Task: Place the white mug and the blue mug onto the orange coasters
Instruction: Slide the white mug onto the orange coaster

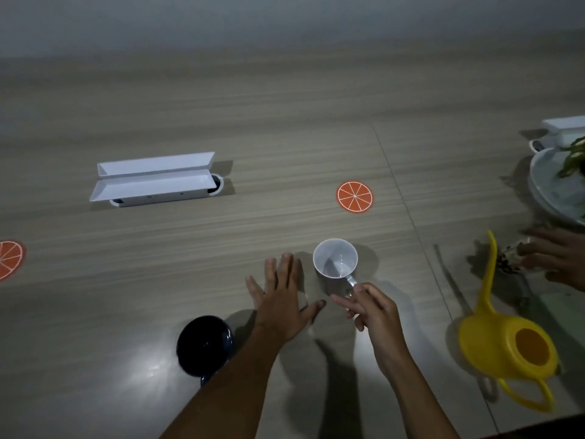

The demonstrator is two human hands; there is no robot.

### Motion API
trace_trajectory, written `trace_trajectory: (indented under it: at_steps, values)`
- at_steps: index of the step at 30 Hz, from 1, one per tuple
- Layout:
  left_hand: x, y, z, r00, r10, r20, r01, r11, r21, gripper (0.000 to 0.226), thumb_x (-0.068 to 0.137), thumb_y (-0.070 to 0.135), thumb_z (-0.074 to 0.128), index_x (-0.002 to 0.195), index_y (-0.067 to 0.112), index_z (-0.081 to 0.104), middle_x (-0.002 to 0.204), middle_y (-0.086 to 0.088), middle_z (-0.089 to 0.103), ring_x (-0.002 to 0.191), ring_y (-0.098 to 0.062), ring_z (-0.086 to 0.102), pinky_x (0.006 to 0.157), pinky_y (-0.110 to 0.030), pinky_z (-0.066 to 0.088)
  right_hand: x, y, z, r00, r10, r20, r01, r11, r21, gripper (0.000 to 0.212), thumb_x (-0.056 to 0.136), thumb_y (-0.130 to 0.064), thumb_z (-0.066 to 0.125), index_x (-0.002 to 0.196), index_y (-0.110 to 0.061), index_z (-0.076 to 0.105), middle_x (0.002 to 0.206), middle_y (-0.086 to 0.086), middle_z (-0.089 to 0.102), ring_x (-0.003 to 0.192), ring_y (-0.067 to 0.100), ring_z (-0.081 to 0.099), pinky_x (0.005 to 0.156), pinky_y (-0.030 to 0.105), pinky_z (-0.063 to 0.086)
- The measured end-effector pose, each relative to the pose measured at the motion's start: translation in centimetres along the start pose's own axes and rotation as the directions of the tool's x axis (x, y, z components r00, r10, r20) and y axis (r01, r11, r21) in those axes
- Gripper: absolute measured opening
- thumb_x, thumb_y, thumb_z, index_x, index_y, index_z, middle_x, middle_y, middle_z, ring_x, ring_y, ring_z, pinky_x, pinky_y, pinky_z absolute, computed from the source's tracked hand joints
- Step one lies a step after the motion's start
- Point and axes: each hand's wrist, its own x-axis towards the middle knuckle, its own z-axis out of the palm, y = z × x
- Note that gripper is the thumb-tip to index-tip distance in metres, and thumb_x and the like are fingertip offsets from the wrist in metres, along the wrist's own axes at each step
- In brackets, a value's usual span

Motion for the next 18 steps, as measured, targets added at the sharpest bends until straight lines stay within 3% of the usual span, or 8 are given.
trace_trajectory:
  at_steps: [4, 9, 13, 18]
  values:
    - [0.4, 0.6, 1.1, 0.992, -0.057, -0.110, 0.059, 0.998, 0.015, 0.097, 0.082, 0.082, 0.027, 0.157, 0.023, 0.008, 0.168, 0.003, 0.000, 0.153, -0.027, -0.007, 0.110, -0.076, 0.001, 2.7, -1.0, 0.3, 0.999, -0.010, -0.052, 0.012, 0.999, 0.038, 0.031, 0.105, -0.016, 0.045, 0.075, -0.010, 0.051, 0.091, 0.020, 0.080, 0.068, 0.014, 0.070, 0.056, 0.033, 0.032]
    - [0.9, 0.6, 1.5, 0.982, -0.096, -0.162, 0.087, 0.994, -0.066, 0.092, 0.080, 0.079, 0.042, 0.154, 0.029, 0.022, 0.166, 0.009, 0.013, 0.154, -0.019, 0.004, 0.114, -0.070, 0.003, 5.7, -1.8, 0.3, 0.990, 0.041, -0.137, -0.020, 0.989, 0.146, 0.033, 0.106, -0.017, 0.039, 0.075, -0.011, 0.047, 0.074, 0.018, 0.075, 0.084, 0.026, 0.075, 0.056, 0.034, 0.031]
    - [1.0, 0.4, 1.5, 0.980, -0.108, -0.169, 0.095, 0.992, -0.086, 0.090, 0.080, 0.078, 0.044, 0.154, 0.032, 0.022, 0.166, 0.011, 0.015, 0.153, -0.017, 0.006, 0.115, -0.067, 0.003, 8.2, -2.6, 0.7, 0.981, 0.060, -0.186, -0.012, 0.968, 0.249, 0.034, 0.108, -0.019, 0.037, 0.074, -0.015, 0.043, 0.061, -0.002, 0.073, 0.096, 0.039, 0.068, 0.059, 0.033, 0.030]
    - [1.1, 0.4, 1.4, 0.978, -0.122, -0.171, 0.102, 0.988, -0.119, 0.089, 0.080, 0.076, 0.048, 0.154, 0.033, 0.023, 0.165, 0.012, 0.015, 0.153, -0.016, 0.006, 0.116, -0.067, 0.004, 11.8, -3.3, 0.6, 0.970, 0.034, -0.239, 0.043, 0.950, 0.310, 0.037, 0.107, -0.023, 0.039, 0.071, -0.017, 0.044, 0.071, 0.003, 0.079, 0.085, 0.032, 0.064, 0.060, 0.031, 0.035]
